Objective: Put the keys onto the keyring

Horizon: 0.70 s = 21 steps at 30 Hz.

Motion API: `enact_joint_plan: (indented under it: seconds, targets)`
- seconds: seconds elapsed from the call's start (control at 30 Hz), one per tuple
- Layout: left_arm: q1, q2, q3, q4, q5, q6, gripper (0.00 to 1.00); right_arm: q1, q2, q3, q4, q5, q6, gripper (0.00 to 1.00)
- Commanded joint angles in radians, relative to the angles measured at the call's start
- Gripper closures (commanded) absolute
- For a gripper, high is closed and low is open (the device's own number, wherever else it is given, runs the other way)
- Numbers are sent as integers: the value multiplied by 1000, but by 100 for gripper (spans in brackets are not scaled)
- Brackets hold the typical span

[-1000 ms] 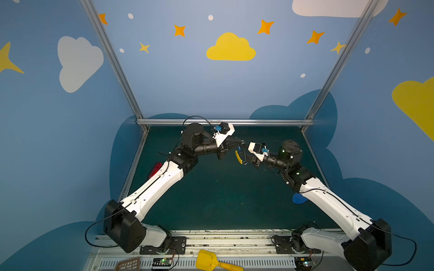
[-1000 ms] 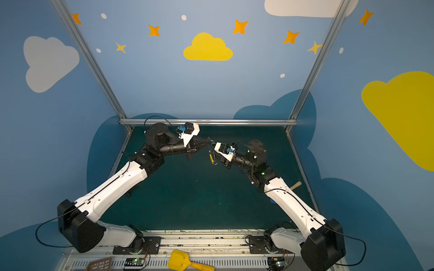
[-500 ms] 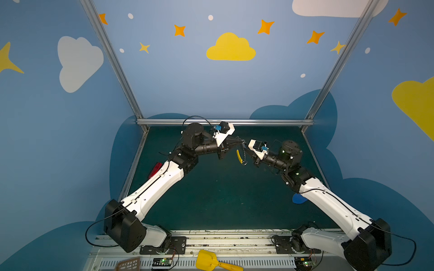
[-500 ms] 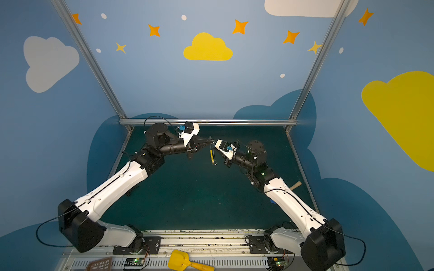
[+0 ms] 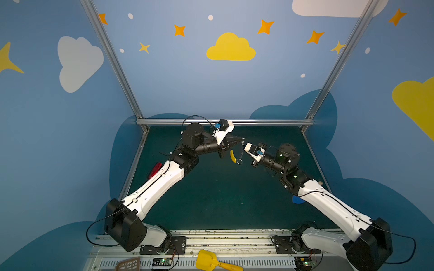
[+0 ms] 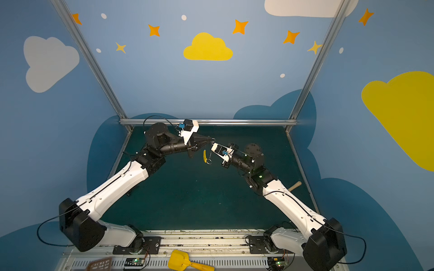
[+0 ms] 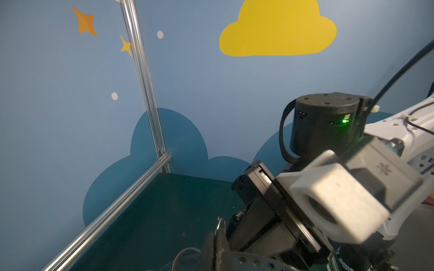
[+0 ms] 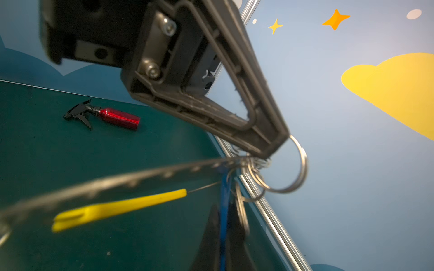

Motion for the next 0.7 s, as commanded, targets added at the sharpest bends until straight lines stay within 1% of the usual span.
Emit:
enact_joint_plan:
  seconds: [0.0,0.1,0.27,0.37,0.5,0.67]
  targets:
    - [-2,8,-8,90,-53,-34,97,37,-18,-21,2,46,-98,100]
    - [-2,14,-16,113,-57,-50,97,55,-14,-23,5,60,-132,100]
    - [-2,20,-21,123,-36,-72,97,58,-17,-16,7,98,-128,100]
    - [-2,15,-25,110,-28,-67,96,53,-26,-5,-13,127,-109,100]
    - [-1,4,-25,75,-29,-49,97,38,-41,25,-96,135,-76,100]
    - [1,-1,-24,71,-19,-50,97,23,-45,19,-97,110,-45,99]
